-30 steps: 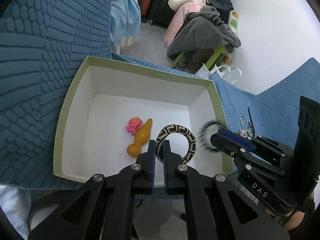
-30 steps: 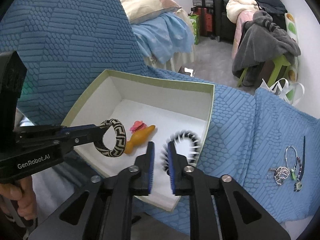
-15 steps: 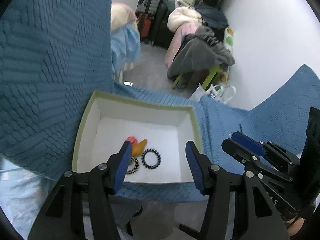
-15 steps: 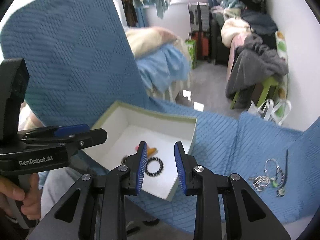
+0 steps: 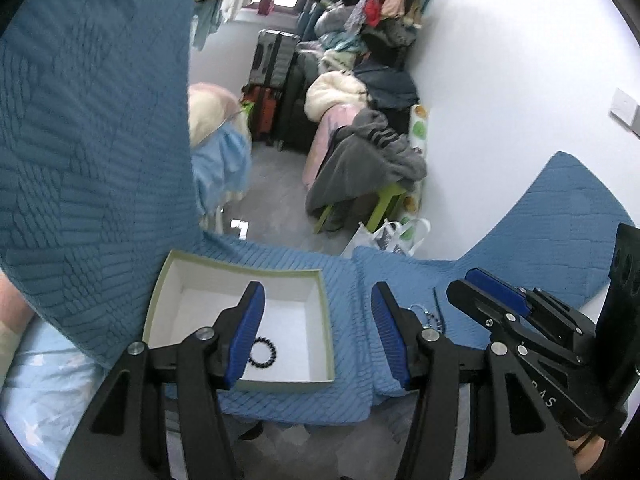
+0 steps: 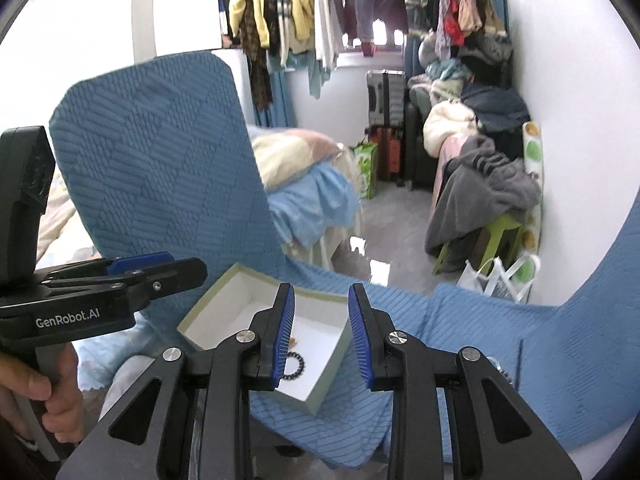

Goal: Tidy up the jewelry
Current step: 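Move both open tools back toward the remaining keyrings and bracelet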

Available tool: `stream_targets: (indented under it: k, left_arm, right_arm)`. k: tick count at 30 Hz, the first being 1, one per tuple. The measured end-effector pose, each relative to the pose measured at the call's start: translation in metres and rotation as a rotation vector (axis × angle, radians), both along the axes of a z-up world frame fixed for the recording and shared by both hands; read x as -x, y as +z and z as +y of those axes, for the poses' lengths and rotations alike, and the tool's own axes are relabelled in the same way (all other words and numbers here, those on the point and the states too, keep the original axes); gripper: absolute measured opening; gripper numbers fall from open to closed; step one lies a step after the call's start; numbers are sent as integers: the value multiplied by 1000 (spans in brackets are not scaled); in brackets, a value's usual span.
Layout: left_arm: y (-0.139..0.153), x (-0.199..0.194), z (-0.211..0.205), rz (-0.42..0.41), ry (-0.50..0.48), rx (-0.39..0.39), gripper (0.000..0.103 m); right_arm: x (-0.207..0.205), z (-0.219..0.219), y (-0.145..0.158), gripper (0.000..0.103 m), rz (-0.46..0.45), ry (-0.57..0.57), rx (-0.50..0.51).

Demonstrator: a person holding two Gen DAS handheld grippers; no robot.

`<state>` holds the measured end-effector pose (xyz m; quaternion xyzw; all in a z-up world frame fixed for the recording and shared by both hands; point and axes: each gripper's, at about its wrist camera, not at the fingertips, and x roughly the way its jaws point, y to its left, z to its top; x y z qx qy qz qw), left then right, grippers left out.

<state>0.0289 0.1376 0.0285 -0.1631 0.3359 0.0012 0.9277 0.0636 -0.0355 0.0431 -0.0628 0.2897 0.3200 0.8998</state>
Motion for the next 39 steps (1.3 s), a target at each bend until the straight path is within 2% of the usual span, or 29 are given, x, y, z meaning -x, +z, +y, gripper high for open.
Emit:
stream_targets:
  k: [9,16,21,26,39]
  left_arm:
    - [15,-1,-22,-55,-30,5,56]
    - [15,-2,-37,-63,-54,3,56]
    - [4,-7,-48,-55,-79,20,56]
    - [-6,-9,-70,-54,-116,30,56]
    - [-44,-40,-126,9,-225,55,56]
  right_arm:
    - [8,-32,14,26,-44,-49,-19]
    - [11,-61,9,26,-56,-111,-7]
    - [8,-93,3,26,-64,-199,-45]
    - [6,-116,-9,26,-53,-238,-26]
    - [-3,-185,-54,26,54,-352,1]
